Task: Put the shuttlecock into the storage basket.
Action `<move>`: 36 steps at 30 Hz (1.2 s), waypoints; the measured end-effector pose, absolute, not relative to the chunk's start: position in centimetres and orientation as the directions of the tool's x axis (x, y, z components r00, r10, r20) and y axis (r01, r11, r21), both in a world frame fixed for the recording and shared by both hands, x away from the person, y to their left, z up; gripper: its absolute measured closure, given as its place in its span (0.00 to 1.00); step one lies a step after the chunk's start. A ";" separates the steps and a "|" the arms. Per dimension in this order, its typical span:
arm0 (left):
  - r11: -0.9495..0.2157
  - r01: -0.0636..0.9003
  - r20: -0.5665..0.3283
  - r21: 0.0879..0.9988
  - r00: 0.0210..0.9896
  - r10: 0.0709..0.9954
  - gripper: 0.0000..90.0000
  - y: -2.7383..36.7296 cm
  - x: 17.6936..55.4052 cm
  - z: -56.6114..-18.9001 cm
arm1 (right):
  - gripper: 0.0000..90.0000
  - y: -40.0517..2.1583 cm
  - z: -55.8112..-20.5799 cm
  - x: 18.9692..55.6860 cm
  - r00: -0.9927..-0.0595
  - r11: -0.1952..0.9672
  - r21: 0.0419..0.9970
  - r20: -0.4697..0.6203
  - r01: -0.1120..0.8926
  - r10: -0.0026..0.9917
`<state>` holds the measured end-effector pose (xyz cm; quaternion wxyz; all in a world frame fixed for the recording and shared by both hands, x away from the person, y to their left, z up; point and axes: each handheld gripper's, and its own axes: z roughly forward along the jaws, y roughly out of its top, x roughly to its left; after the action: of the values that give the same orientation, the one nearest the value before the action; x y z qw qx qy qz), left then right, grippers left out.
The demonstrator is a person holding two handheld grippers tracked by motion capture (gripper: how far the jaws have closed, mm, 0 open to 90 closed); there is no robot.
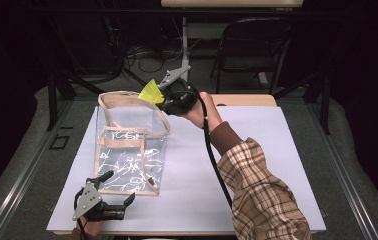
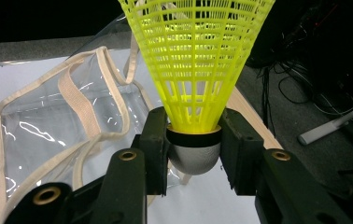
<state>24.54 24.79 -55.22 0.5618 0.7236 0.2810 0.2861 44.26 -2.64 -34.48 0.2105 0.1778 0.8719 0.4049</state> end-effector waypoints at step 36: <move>-0.211 0.083 0.100 0.974 0.678 0.728 0.00 24.9 24.6 -55.2 | 0.72 0.9 -34.9 44.6 -0.876 0.637 0.759 -0.209 0.135 0.434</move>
<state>24.58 24.88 -55.20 0.5622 0.7233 0.2802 0.2868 44.56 0.91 -34.93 0.1896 0.1609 0.8846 0.3944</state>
